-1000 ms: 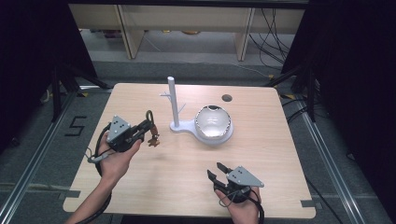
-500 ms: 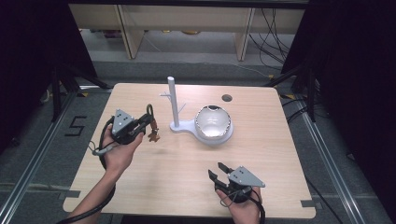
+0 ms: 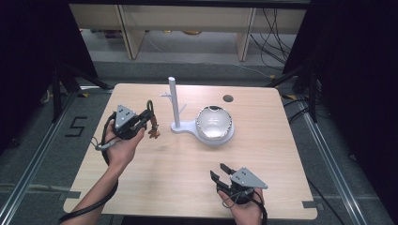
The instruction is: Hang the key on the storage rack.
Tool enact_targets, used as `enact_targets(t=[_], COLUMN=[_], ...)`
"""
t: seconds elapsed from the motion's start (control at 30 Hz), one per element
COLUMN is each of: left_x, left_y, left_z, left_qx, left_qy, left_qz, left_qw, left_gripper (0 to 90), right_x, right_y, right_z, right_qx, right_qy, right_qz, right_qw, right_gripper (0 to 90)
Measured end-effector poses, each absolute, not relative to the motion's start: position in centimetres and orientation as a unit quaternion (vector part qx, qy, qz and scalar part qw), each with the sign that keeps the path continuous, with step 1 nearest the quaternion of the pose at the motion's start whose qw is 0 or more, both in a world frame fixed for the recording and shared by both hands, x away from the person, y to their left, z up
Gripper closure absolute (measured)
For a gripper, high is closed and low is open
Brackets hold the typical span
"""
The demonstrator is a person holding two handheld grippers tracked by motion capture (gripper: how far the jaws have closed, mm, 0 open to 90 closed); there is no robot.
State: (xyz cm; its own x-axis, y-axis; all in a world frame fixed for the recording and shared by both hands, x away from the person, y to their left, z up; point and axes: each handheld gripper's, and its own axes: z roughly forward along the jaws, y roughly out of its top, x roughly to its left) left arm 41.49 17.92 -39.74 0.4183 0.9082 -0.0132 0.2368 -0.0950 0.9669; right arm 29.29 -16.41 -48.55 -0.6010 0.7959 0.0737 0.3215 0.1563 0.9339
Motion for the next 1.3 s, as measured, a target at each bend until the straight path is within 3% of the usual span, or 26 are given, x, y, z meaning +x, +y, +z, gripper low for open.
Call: enact_targets(t=[0.3,0.37,1.1,1.3], left_x=[42.5,42.8,44.9,45.1], left_y=[17.5,17.4,16.2,16.0], left_z=[-40.0,-40.1,-39.9,-39.8], left_qx=[0.668,0.668,0.672,0.673], left_qy=[0.436,0.436,0.437,0.436], left_qz=[0.328,0.33,0.346,0.35], left_qw=[0.506,0.504,0.488,0.483], left_gripper=[83.5,83.6,83.5,83.5], right_x=[29.4,29.2,29.3,29.0], right_y=[-16.6,-16.4,-16.7,-16.7], right_z=[-48.6,-48.6,-48.7,-48.6], right_qx=[0.369,0.384,0.375,0.393], right_qy=[0.735,0.73,0.729,0.723], right_qz=[0.514,0.519,0.521,0.523], right_qw=[0.243,0.223,0.236,0.222], right_gripper=[53.9,53.8,53.4,53.2])
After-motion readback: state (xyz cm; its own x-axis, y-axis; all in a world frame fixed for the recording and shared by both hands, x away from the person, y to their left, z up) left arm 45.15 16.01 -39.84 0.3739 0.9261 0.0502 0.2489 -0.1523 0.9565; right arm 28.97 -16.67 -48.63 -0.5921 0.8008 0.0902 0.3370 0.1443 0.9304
